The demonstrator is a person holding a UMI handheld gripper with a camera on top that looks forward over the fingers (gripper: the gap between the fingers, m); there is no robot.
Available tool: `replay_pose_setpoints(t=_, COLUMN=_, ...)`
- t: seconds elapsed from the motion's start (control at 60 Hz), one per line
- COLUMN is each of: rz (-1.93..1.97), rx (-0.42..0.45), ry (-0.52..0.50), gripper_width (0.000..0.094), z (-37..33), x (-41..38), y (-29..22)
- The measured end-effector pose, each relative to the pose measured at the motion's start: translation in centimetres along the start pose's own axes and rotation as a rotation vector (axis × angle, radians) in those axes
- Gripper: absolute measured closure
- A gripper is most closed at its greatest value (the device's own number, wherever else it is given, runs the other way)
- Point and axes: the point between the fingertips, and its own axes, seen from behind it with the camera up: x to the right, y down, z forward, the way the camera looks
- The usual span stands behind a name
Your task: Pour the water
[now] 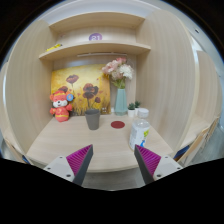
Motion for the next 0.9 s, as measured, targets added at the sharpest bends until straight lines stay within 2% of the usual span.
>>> replay_pose_setpoints(t=0.183, rz=0.018, rx=-0.015, ry=0.028, gripper_width=0.0080, z=5.9, x=7.4, y=2.8)
replay_pose_setpoints(t=0.5, rz=-0.060, rx=0.085, ry=-0.051, gripper_width=0.0087, z=16.2, x=9.6, y=0.2)
replay_pose_setpoints(t=0.567, rz=-0.061, rx=0.103, ry=-0.071, gripper_width=0.0146, z=17.3, x=9.4, y=-0.3)
replay_pose_setpoints(t=0.667, rz=-0.040, rx=0.140, ry=-0.081, gripper_width=0.0328, z=18.5, x=9.8, y=-1.0)
replay_pose_setpoints(t=0.817, rz=-0.026, rx=0.177, ry=-0.080, gripper_width=0.0393, z=19.4, x=9.8, y=-1.4)
replay_pose_setpoints(t=0.9, rz=-0.019, rx=0.188, ry=-0.068, gripper_width=0.0464, z=19.5, x=10.0, y=-1.5)
